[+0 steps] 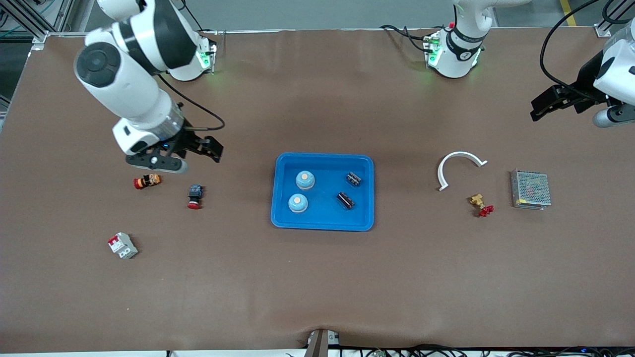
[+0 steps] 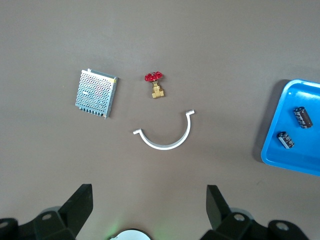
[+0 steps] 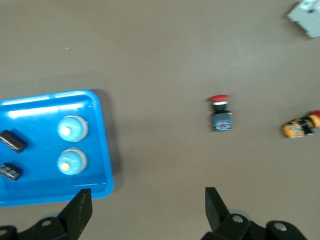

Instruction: Place electrolytic capacitor and blue bell in tray

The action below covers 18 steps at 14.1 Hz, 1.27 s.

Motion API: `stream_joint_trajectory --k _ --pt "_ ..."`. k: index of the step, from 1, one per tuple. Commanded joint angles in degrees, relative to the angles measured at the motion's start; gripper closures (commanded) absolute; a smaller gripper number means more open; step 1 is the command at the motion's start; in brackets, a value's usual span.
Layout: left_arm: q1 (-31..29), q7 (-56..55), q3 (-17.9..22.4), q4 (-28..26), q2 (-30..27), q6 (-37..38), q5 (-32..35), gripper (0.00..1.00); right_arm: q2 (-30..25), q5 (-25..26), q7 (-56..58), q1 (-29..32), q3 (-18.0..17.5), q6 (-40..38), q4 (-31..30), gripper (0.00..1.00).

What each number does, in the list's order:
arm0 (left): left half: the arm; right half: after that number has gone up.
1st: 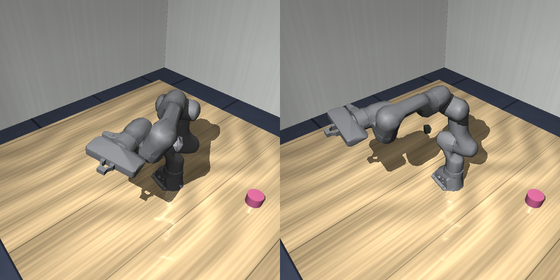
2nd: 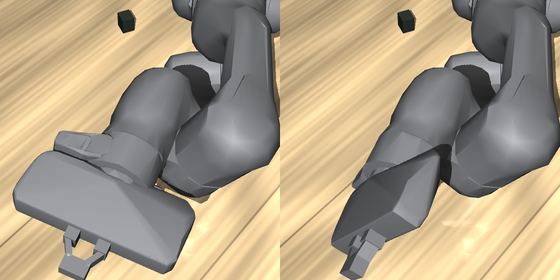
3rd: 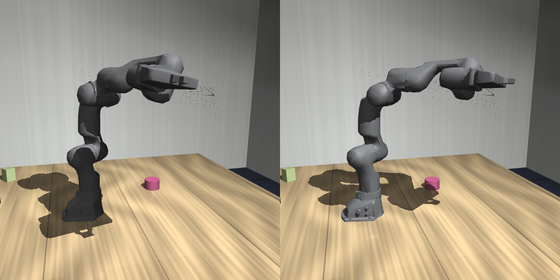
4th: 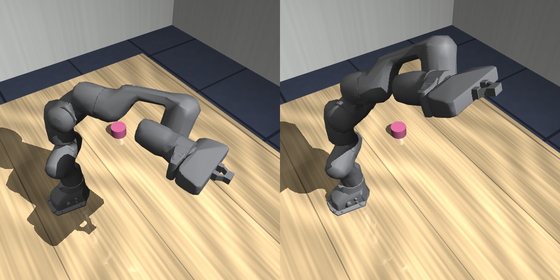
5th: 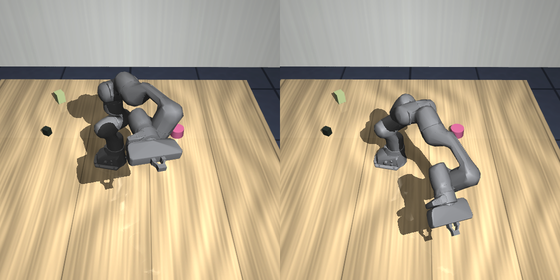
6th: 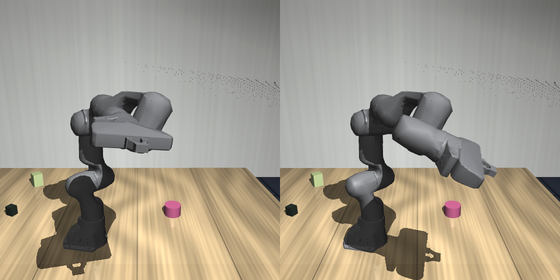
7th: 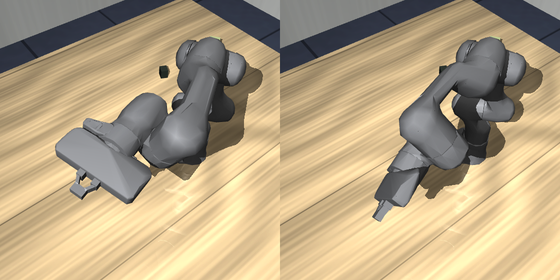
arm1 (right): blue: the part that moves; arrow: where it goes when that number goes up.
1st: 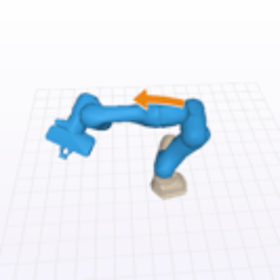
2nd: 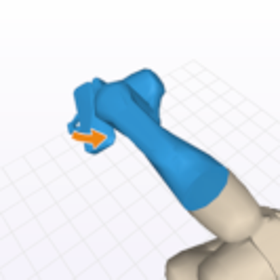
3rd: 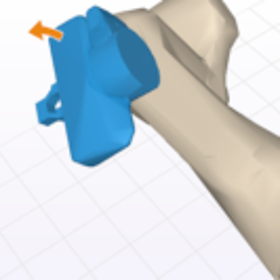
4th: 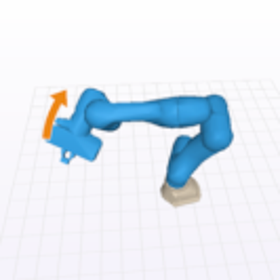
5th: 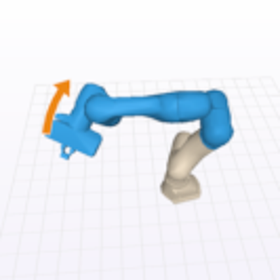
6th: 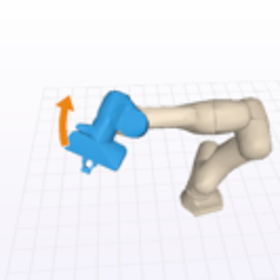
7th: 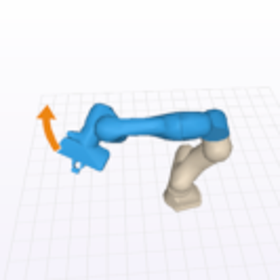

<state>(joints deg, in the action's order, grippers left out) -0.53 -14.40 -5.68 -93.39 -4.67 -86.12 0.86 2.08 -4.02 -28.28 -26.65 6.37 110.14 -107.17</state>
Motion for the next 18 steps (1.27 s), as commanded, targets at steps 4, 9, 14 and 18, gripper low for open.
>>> stream_joint_trajectory --k 4,9,14,18 --pt "0.2 1.2 0.0 -0.7 -1.0 -0.4 -0.2 0.00 -5.7 1.0 19.6 13.4 -0.9 -4.9 -2.5 0.00" --pt "0.2 1.2 0.0 -0.4 -0.8 -0.2 -0.2 0.00 -5.3 1.1 26.0 20.8 -0.9 -9.3 3.1 0.00" --pt "0.2 1.2 0.0 0.0 -0.5 -0.1 -0.2 0.00 -4.7 6.5 25.9 21.6 -1.0 -13.6 7.1 0.00" --pt "0.2 1.2 0.0 0.0 -0.4 -0.1 -0.2 0.00 -4.5 8.8 25.9 21.6 -1.2 -13.9 10.0 0.00"
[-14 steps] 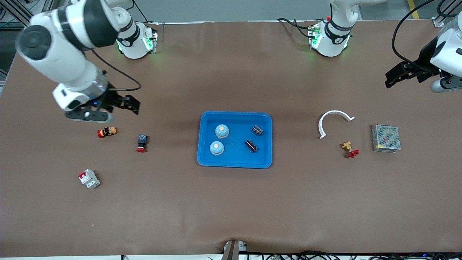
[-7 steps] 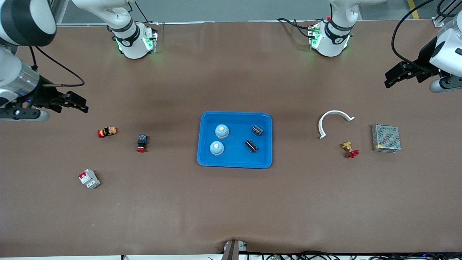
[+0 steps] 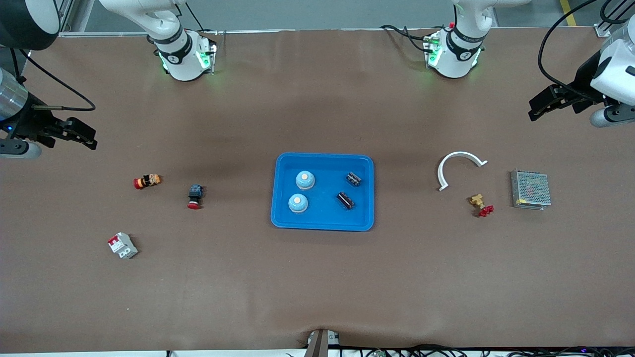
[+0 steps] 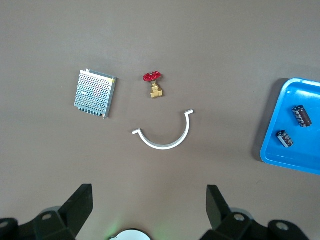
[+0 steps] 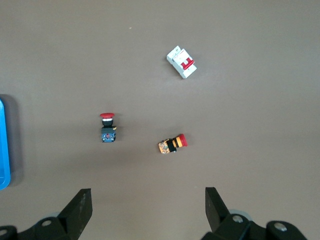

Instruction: Place electrolytic capacitor and blue bell in tray

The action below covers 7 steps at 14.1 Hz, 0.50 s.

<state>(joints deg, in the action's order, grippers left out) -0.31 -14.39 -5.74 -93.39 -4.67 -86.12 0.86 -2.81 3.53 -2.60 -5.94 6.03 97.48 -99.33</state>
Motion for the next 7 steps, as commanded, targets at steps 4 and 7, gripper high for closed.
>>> stream_joint_trajectory --k 4,7 --pt "0.0 1.1 0.0 0.0 -0.3 -0.1 -0.2 0.00 0.4 1.3 0.0 1.2 -0.8 -0.7 3.3 0.00" --pt "0.0 1.0 0.0 0.0 0.0 0.0 -0.1 0.00 0.3 1.3 0.2 2.2 -0.7 -1.8 5.4 0.00"
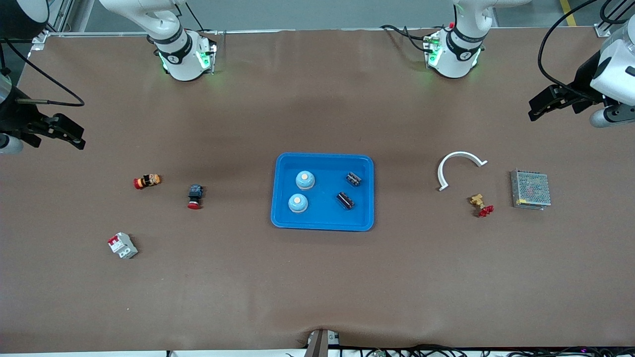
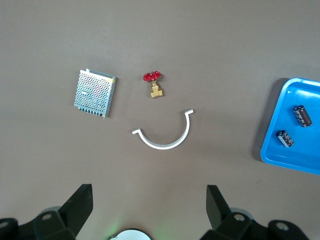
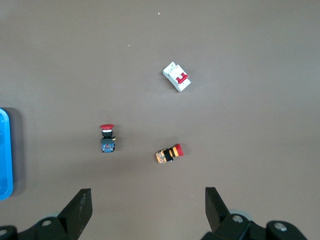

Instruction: Place electrolytic capacitor and blue bell in tray

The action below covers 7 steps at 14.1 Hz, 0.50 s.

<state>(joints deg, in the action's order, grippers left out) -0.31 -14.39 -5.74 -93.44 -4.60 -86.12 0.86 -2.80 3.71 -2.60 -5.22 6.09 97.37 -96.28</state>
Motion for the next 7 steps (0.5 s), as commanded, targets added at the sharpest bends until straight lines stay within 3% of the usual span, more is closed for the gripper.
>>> stream_joint_trajectory --k 1,5,7 --pt "0.0 1.0 0.0 0.0 -0.1 0.0 -0.1 0.00 0.3 1.1 0.2 1.6 -0.7 -2.4 2.8 0.00" --pt "0.0 0.9 0.0 0.0 -0.1 0.3 0.0 0.00 0.3 0.4 0.2 4.8 -1.6 -2.4 2.9 0.00" --pt "0.0 0.9 0.0 0.1 -0.1 0.3 0.0 0.00 0.3 0.3 0.3 9.4 -6.7 -2.5 3.2 0.00"
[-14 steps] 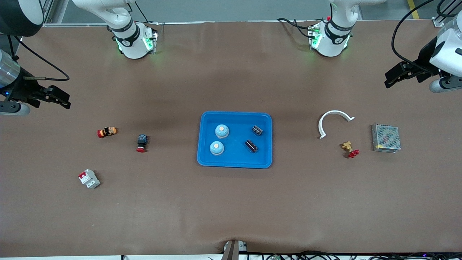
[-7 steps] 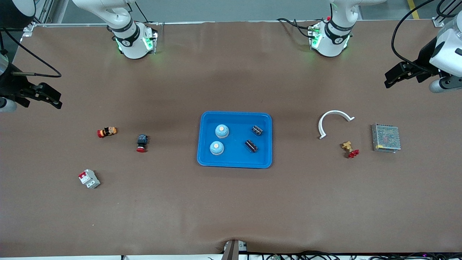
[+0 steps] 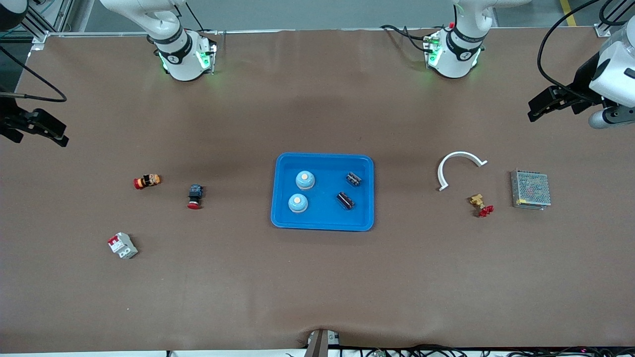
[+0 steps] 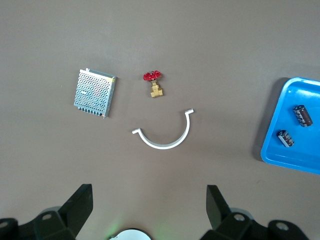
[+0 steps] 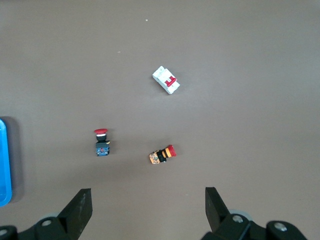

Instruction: Place electrolytic capacitor and blue bell in tray

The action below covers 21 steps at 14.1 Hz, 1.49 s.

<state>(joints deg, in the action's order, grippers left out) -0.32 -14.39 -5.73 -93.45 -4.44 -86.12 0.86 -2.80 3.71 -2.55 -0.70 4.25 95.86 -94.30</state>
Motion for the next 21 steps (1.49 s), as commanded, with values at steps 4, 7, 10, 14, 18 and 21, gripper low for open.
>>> stream_joint_trajectory --k 4,7,10,14,18,21 --pt "-0.1 0.8 0.2 0.2 -0.2 1.0 0.1 0.00 0.4 0.3 0.1 5.1 -5.8 -0.9 1.3 0.00" --pt "-0.1 0.8 0.0 0.1 0.0 1.0 0.8 0.00 0.5 0.3 0.1 4.8 -5.8 -1.0 1.3 0.00" --pt "0.0 0.7 0.0 0.1 0.0 1.1 0.9 0.00 0.4 0.2 0.1 5.0 -5.7 -0.9 1.4 0.00" --pt "-0.3 0.8 0.2 0.4 0.0 1.1 0.9 0.00 0.5 0.2 0.1 5.2 -5.7 -0.9 1.9 0.00" --pt "-0.4 0.7 0.2 0.9 0.2 1.5 0.9 0.00 0.7 0.1 0.0 5.3 -5.6 -0.9 2.0 0.00" --pt "-0.4 0.6 0.2 0.9 0.2 1.7 0.9 0.00 0.7 0.0 0.1 5.3 -4.8 -0.9 2.0 0.00"
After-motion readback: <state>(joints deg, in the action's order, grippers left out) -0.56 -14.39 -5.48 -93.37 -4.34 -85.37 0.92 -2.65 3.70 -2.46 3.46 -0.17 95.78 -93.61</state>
